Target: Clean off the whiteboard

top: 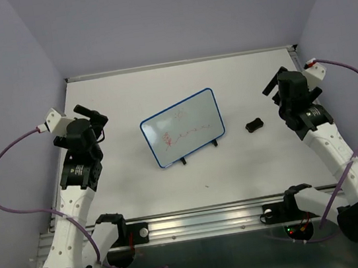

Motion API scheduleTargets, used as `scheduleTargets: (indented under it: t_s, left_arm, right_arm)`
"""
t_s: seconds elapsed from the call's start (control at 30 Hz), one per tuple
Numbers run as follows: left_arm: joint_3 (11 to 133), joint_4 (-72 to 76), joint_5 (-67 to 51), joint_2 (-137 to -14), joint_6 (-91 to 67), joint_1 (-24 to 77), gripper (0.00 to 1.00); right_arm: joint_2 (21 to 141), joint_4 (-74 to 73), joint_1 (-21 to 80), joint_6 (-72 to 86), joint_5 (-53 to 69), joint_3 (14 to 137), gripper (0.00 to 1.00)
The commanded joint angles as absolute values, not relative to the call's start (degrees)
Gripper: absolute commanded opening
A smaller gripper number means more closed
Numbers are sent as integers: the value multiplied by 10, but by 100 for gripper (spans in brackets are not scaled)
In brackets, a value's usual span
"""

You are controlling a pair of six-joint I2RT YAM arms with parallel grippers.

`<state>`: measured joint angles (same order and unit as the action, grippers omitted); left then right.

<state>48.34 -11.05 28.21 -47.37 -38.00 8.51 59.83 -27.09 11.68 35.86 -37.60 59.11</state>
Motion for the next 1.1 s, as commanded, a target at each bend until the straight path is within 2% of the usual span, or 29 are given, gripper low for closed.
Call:
scheduleTargets:
  t_s: [0.0, 0.23, 0.5, 0.93, 1.07]
  left_arm:
    - [512, -93, 299, -461, -388, 83, 99]
    - [504, -78, 301, -470, -390, 83, 99]
    - [494, -47, 279, -487, -388, 83, 99]
    - [489, -51, 252, -509, -401, 83, 99]
    - [483, -46, 258, -511, -398, 83, 99]
  right_arm:
    - [583, -272, 115, 364, -403, 612, 100]
    - [589, -286, 115, 355, -378, 599, 100]
    - [674, -330, 115, 399, -339, 628, 100]
    - [895, -360, 115, 585, -287, 655, 100]
    - [925, -340, 121, 586, -281, 645, 93]
